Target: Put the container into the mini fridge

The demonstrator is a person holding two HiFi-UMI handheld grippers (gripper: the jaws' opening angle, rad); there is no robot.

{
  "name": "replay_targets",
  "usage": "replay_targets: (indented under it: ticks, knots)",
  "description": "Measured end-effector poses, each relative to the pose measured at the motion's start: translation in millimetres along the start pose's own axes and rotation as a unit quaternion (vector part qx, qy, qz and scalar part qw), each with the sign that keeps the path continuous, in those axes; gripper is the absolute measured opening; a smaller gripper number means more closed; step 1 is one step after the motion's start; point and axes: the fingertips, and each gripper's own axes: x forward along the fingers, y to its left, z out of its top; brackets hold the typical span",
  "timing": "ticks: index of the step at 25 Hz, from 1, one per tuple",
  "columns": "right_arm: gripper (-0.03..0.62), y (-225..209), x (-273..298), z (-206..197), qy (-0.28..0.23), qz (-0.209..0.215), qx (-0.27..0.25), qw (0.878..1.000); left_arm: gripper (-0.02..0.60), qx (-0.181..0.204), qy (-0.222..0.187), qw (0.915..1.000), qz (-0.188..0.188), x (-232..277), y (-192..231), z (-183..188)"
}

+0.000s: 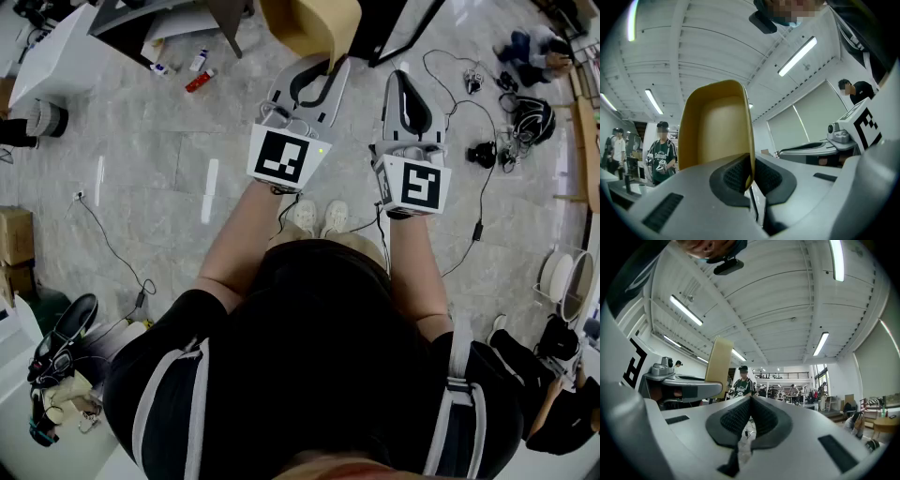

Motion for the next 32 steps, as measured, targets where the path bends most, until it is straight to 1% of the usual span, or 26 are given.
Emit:
replay_targets:
  ticks: [5, 11, 19, 24, 28, 32]
  knots:
    - [0.035, -1, -3, 0, 0.002, -0.001, -0.001, 1.000, 0.025, 0.005, 0.002, 1.0000, -0.001, -2, -4, 0]
    - [0.035, -10, 0, -4, 0.004, 0.007, -0.001, 1.000, 0.025, 0.008, 0.007, 0.9999, -0.001, 8, -7, -3]
    - [0.036, -32, 1, -7, -0.008, 0.017, 0.011, 1.000, 0.025, 0.012, 0.018, 0.9998, 0.002, 27, -18, -7]
    - [0.037, -43, -1, -14, -0.010, 0.026, 0.017, 0.999, 0.025, 0.013, 0.018, 0.9997, 0.008, 36, -29, -11]
    - [0.036, -55, 0, -19, -0.012, 0.032, 0.018, 0.999, 0.025, 0.026, 0.017, 0.9995, 0.010, 45, -36, -15]
    - [0.037, -62, -1, -17, -0.019, 0.041, 0.019, 0.999, 0.025, 0.023, 0.017, 0.9994, 0.019, 49, -39, -13]
